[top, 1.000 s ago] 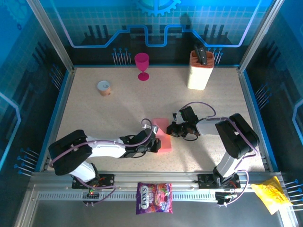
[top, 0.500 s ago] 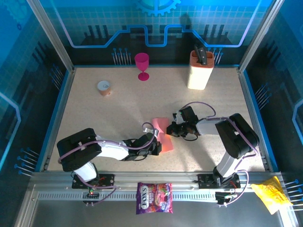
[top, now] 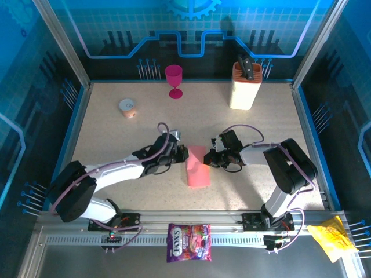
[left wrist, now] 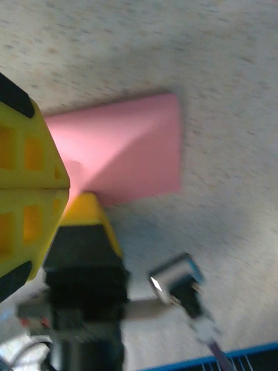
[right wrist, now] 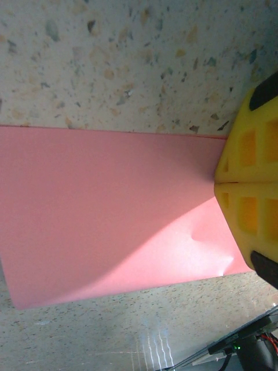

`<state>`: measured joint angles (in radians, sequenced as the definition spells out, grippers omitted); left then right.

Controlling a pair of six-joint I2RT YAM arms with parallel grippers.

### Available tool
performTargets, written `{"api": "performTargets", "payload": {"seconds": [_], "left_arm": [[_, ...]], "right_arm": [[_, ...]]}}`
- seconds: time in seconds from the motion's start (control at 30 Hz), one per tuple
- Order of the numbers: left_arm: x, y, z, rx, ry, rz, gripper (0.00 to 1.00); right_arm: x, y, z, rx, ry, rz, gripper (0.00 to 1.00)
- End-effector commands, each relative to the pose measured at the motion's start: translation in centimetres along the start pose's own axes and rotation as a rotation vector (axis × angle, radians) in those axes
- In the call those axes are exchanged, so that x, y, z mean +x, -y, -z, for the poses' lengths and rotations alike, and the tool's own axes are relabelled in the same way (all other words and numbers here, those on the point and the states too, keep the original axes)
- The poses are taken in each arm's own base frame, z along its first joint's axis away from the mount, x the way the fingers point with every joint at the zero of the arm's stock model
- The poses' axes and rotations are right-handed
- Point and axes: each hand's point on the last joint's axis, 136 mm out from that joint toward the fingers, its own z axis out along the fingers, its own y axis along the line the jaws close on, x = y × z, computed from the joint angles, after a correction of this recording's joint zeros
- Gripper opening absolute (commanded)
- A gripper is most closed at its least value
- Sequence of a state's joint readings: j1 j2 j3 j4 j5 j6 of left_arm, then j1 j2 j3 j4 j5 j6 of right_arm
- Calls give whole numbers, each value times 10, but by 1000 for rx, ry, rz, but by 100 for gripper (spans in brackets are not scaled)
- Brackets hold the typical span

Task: Fold a paper plane with a square sheet of paper (pick it up from the middle)
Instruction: First fold in half a square sheet of paper at the center of the table.

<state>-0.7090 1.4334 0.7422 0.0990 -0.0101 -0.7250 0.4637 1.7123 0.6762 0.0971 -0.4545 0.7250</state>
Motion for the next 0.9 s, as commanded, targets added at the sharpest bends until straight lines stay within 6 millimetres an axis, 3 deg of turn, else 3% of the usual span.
{"api": "performTargets", "payload": {"seconds": [0.0, 0.2, 0.47, 0.87], "left_arm": [[-2, 10, -11, 49, -104, -84, 8], [-6, 9, -36, 89, -184, -111, 7], [0, -2, -56, 65, -234, -148, 5], [10, -44, -75, -39, -243, -141, 3]], "right_arm": [[46, 68, -10, 250, -114, -107, 0], [48, 70, -14, 249, -129, -113, 0], [49, 72, -16, 255, -140, -105, 0], [53, 76, -17, 265, -153, -109, 0]]}}
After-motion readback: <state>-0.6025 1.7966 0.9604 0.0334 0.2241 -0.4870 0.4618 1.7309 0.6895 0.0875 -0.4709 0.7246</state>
